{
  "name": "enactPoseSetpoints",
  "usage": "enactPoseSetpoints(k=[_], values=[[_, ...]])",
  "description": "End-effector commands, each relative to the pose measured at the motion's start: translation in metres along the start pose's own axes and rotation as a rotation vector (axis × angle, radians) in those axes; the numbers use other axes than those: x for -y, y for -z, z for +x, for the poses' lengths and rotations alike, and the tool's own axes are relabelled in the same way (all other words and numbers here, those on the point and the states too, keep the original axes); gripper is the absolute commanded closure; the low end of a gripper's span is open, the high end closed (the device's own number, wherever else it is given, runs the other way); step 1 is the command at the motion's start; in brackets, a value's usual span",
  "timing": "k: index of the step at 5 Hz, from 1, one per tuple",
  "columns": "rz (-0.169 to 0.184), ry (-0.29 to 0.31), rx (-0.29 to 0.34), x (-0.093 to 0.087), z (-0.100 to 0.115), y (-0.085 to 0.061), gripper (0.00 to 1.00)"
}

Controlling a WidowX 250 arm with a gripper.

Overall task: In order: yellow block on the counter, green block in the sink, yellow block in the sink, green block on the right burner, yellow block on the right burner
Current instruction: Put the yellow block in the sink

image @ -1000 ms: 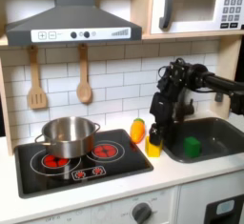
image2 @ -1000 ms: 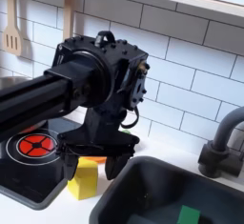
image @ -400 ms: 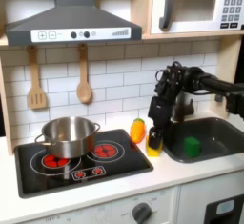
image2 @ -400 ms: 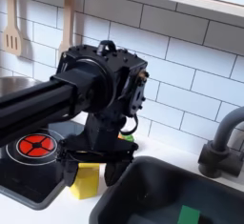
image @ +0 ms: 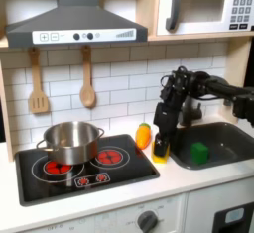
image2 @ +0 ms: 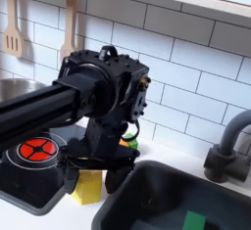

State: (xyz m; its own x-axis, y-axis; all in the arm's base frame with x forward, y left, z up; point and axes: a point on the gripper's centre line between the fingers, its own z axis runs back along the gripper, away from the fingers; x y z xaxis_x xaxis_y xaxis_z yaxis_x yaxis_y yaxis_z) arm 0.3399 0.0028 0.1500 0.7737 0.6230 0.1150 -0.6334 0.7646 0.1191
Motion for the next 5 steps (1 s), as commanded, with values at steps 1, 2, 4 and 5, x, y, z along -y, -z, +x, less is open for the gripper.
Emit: enactPoseSetpoints(k=[1, 2, 4, 5], values=[[0.001, 0.000, 0.006, -0.001, 0.002, 0.002, 1.00], [-0.001, -0.002, 0.006, -0.002, 0.002, 0.001, 1.00], [-0.013, 0.008, 0.010, 0.000, 0.002, 0.000, 1.00], [-0.037, 0.023, 0.024, 0.001, 0.000, -0.012, 1.00]])
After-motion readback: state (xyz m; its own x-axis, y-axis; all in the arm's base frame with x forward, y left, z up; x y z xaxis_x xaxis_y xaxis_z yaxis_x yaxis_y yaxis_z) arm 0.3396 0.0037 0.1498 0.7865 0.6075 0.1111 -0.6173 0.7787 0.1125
